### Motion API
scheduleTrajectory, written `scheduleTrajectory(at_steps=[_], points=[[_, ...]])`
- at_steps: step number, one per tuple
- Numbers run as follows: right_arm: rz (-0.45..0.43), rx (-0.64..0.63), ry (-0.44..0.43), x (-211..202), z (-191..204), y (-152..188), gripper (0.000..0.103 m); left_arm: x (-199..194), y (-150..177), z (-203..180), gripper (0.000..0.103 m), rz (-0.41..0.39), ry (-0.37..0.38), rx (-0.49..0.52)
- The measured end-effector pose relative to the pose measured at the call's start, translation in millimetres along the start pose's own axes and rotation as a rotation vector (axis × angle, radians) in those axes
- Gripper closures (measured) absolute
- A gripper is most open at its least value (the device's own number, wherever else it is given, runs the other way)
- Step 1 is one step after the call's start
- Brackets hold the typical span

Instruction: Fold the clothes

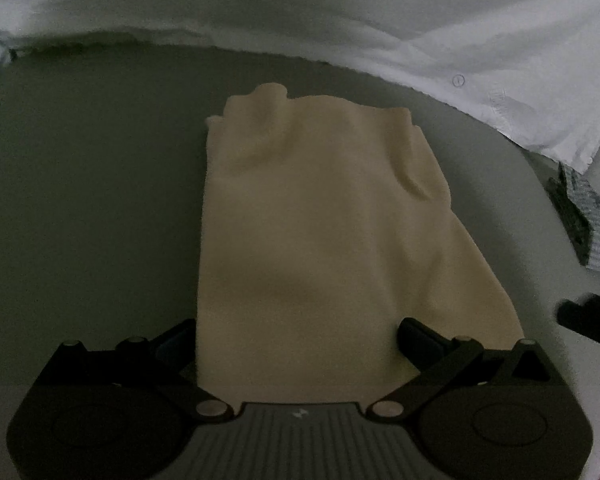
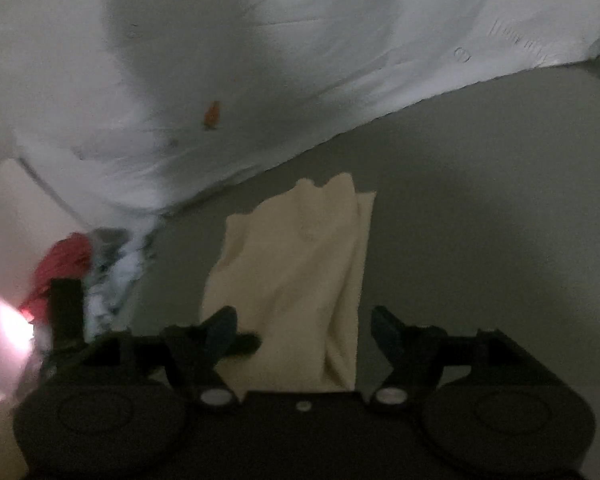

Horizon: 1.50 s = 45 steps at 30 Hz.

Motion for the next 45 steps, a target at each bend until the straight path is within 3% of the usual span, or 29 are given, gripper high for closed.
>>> scheduleTrajectory(at_steps=[5,9,15,21,23,24,26,27,28,32,36,41,45], points=[[0.041,-0.055,0.09,37,6,-6,0.027,-13,-27,23,0.0,-0.096,0.018,0.017],[0.047,-0.004,0.094,58,-13,-26,0.025,6,-58,39,0.0,-0.098,0.088,-0.03],[0.072,0.04,0.154,122,-44,-58,0.025,33,-92,50,0.001,-0.097,0.187,-0.064],[0.11,0.007,0.11,164,-51,-69,0.023,45,-105,38,0.003,-0.192,0.244,-0.007],[0.117,-0.018,0.102,167,-46,-68,0.026,47,-107,37,0.019,-0.228,0.237,-0.025],[0.119,-0.035,0.093,168,-43,-66,0.03,49,-108,36,0.038,-0.246,0.232,-0.037],[0.139,-0.065,0.075,168,-37,-63,0.067,52,-110,35,0.064,-0.252,0.237,-0.07],[0.151,-0.08,0.066,169,-34,-61,0.075,54,-110,34,0.08,-0.233,0.249,-0.092],[0.153,-0.101,0.065,167,-31,-60,0.08,54,-110,32,0.081,-0.23,0.245,-0.106],[0.087,-0.192,0.069,143,-5,-65,0.084,21,-111,15,0.083,-0.295,0.189,-0.017],[-0.052,-0.286,0.082,83,30,-73,0.084,-58,-111,3,0.083,-0.424,0.258,-0.053],[-0.247,-0.369,0.117,-3,71,-78,0.085,-148,-96,-40,0.084,-0.612,0.237,0.055],[-0.397,-0.389,0.153,-69,82,-96,0.085,-199,-99,-86,0.085,-0.716,0.286,0.117]])
Point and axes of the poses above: each gripper's, at about its wrist camera, not at the fingertips, and x roughly the way its jaws point, z to its left, y to its underside, the point moved 10 cm from there along x, roughly the way its jaws point, and after that the axes turned 8 degrees about -y, right-handed, at the moved point
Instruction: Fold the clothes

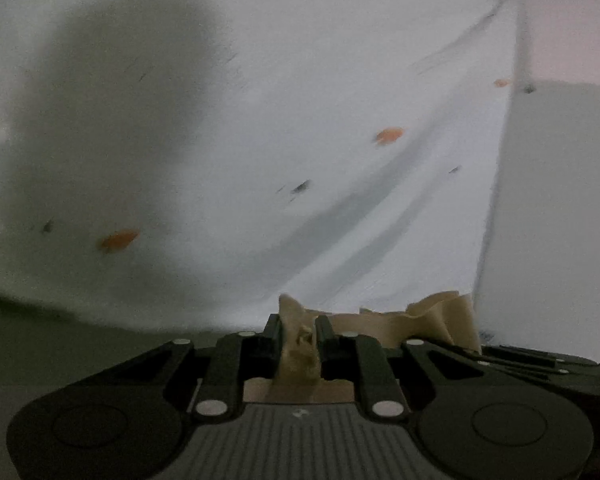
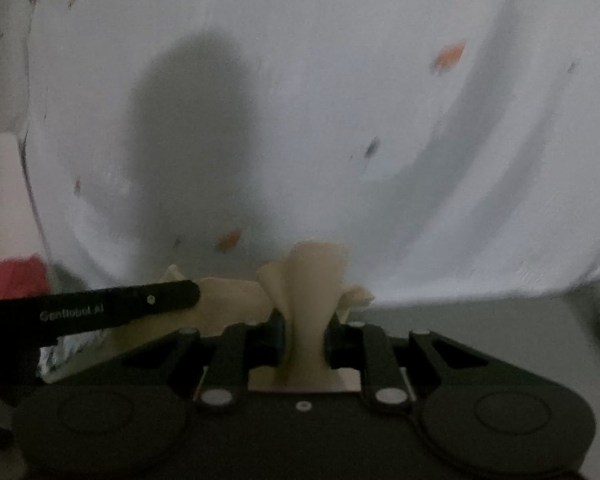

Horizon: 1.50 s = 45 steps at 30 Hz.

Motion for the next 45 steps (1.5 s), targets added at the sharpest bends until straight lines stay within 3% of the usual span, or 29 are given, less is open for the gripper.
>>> scheduleTrajectory(at_steps=[3,4,7,12,19,27,32,34,36,38,40,41,43,45], points=[[-0.1,-0.013,0.042,-39,-15,-33,0.085,0,-25,-42,0.087,-0.058,0.056,0.003],[-0.126,-0.014,0.057,-50,-24,-42,0.084,0,-33,-60,0.094,-0.077,0.072,0.007],[-0.181,-0.003,0.119,-84,-70,-62,0.084,7,-45,-113,0.096,-0.111,0.117,0.027],[-0.246,0.091,0.167,-139,-163,-70,0.084,40,-33,-218,0.097,-0.08,0.208,0.059],[-0.18,0.087,0.125,-189,-283,-64,0.085,106,13,-322,0.097,0.053,0.174,-0.008],[-0.068,0.066,0.046,-180,-409,-54,0.085,186,35,-410,0.097,0.12,0.119,-0.023],[-0.044,0.065,0.053,-127,-496,-74,0.084,268,29,-438,0.097,0.124,0.103,-0.024],[-0.042,0.076,0.064,-98,-535,-82,0.083,317,30,-443,0.094,0.137,0.066,-0.006],[0.01,0.081,0.111,-56,-577,-77,0.075,365,35,-441,0.092,0.165,0.011,0.014],[0.057,0.085,0.199,-13,-620,-65,0.057,412,46,-430,0.084,0.217,-0.065,0.04],[0.082,0.094,0.277,11,-646,-52,0.052,438,52,-412,0.072,0.267,-0.114,0.043],[0.078,0.1,0.305,12,-649,-48,0.049,440,52,-402,0.068,0.265,-0.133,0.041],[0.07,0.112,0.36,14,-656,-40,0.045,436,50,-382,0.047,0.251,-0.169,0.039],[0.054,0.095,0.364,7,-643,-30,0.046,426,53,-364,0.038,0.257,-0.198,0.037]])
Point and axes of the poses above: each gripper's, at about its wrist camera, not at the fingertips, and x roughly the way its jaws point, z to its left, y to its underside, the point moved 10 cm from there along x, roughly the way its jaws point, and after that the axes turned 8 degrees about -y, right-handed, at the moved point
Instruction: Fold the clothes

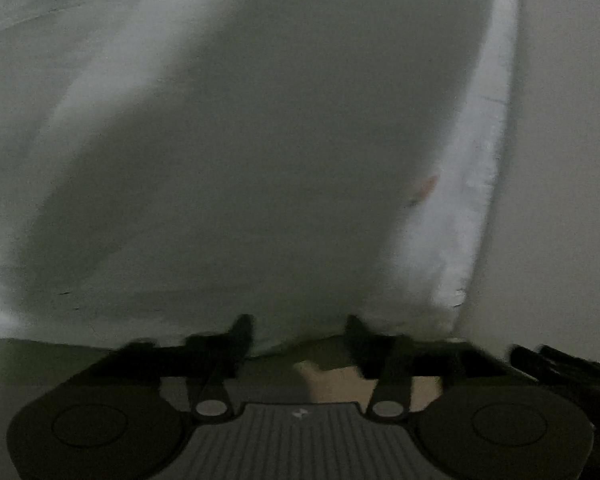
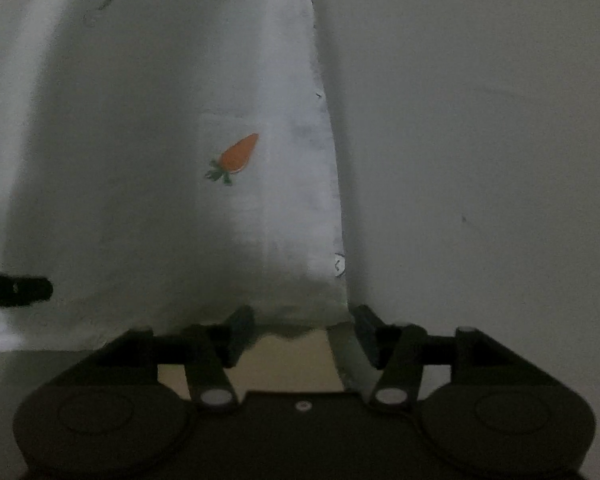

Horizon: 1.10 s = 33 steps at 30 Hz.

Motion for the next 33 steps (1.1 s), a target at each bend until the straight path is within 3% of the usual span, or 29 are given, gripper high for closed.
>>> scheduleTrajectory(at_steps=[2,4,7,9,11,15,17,20,24,26,30,33], points=[[0.018,-0.034,-0.051,-9,23,22,0.049,-9,10,18,0.032,0.022,-0.03,-0.008],[0.11,-0.086,-0.096,-4,44,58,0.049,-23,23,32,0.025,0.045,-0.052,-0.027],[0.217,-0.06,-0.035,6,50,93,0.048,-50,36,45,0.02,0.068,-0.063,-0.066],[0.235,-0.055,-0.011,-5,57,89,0.043,-71,39,45,0.015,0.065,-0.049,-0.066],[0.206,-0.079,-0.022,-24,68,74,0.027,-97,36,48,0.013,0.029,-0.036,-0.033],[0.117,-0.087,-0.074,-75,104,46,0.015,-163,25,59,0.006,-0.092,-0.028,0.036],[0.089,-0.079,-0.128,-104,129,42,0.0,-198,23,65,0.005,-0.126,0.023,0.029],[0.084,-0.074,-0.216,-149,175,48,0.0,-259,21,84,0.002,-0.185,0.088,-0.031],[0.001,-0.032,-0.253,-212,229,49,0.0,-342,28,117,0.0,-0.292,0.048,0.006],[-0.057,-0.022,-0.281,-246,257,45,0.0,-375,34,135,0.0,-0.306,0.049,0.035],[-0.163,-0.145,-0.351,-313,330,42,0.0,-434,43,176,0.0,-0.325,0.056,0.048],[-0.205,-0.162,-0.328,-344,377,49,0.0,-476,49,214,0.0,-0.35,0.044,0.076]])
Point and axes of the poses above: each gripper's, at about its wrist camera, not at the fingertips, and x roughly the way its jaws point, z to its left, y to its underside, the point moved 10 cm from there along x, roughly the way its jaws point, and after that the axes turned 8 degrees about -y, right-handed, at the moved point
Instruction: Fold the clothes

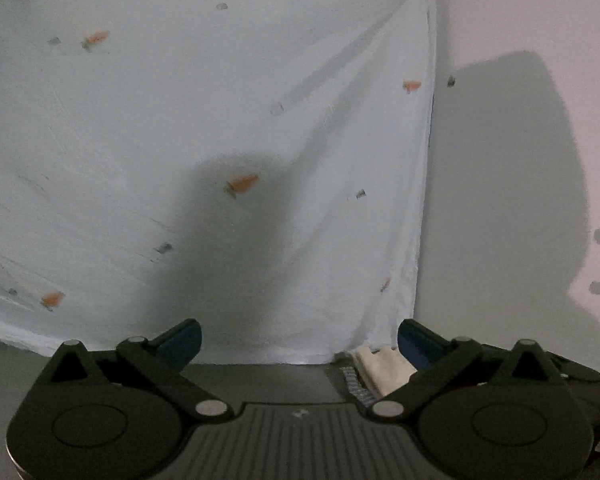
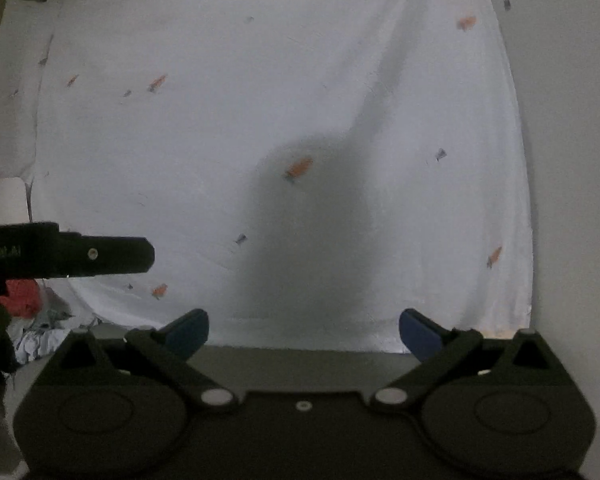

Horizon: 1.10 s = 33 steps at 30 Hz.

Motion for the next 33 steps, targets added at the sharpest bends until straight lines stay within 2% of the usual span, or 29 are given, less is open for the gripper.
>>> scheduleTrajectory(at_steps=[5,7,9,10,12,14,17,20,23,27,29,33], points=[[-0.005,0.073,0.027,-9,80,5,0.0,-71,-4,59,0.0,-0.019,-0.031,0.104],[0.009,0.085,0.012,-9,109,11,0.0,-97,-3,84,0.0,-0.03,-0.071,0.116],[0.037,0.062,0.014,-17,145,15,0.0,-122,-2,106,0.0,-0.05,-0.111,0.114],[0.043,0.039,0.043,-23,160,16,0.0,-134,-2,116,0.0,-0.064,-0.122,0.116],[0.051,-0.009,0.101,-32,188,20,0.0,-153,1,130,0.0,-0.065,-0.122,0.133],[0.078,-0.033,0.094,-44,218,28,0.0,-170,4,143,0.0,-0.056,-0.12,0.15],[0.149,0.001,0.098,-59,247,40,0.0,-187,15,161,0.0,0.02,-0.149,0.125],[0.248,0.079,0.131,-75,264,51,0.001,-207,36,173,0.0,0.13,-0.131,0.062],[0.282,0.08,0.093,-97,281,61,0.001,-222,61,177,0.0,0.219,-0.141,0.031],[0.324,0.068,0.143,-123,286,73,0.001,-238,93,183,0.0,0.33,-0.169,-0.017],[0.347,0.069,0.157,-130,288,77,0.001,-245,104,188,0.0,0.368,-0.176,-0.059],[0.372,0.061,0.141,-142,303,86,0.001,-266,115,201,0.0,0.392,-0.211,-0.072]])
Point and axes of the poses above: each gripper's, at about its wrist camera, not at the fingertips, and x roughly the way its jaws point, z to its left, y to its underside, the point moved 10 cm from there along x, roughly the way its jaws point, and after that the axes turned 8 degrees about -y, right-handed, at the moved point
